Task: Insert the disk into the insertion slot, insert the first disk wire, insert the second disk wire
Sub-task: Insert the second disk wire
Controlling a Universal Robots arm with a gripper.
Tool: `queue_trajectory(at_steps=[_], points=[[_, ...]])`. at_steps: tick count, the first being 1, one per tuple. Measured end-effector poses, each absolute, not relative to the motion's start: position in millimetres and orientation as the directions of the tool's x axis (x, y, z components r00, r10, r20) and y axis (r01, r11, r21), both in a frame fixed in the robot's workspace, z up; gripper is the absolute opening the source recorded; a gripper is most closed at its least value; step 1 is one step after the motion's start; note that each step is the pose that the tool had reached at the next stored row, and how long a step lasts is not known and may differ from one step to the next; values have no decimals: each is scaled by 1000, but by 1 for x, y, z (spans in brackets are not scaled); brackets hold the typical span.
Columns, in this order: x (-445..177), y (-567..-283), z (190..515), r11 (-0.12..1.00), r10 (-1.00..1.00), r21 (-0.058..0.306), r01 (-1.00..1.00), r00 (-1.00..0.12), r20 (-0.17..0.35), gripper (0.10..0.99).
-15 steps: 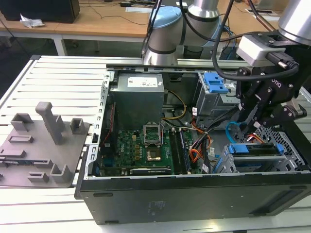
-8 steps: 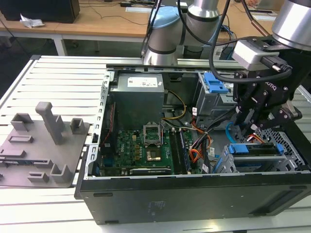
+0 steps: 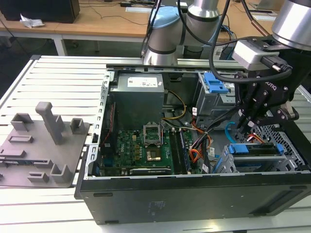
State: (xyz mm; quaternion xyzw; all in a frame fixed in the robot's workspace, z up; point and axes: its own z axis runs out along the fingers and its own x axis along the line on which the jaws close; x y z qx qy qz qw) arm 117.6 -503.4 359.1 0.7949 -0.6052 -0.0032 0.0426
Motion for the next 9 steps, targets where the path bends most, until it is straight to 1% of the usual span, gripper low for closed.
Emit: queue_trajectory(at_steps=[4,7,9], points=[[118,-507,359,-264,-962,72,-962,267,47,165],[118,-527,359,-264,-962,72,-962,267,47,165],[118,-535,359,-264,-962,72,-962,267,47,165]])
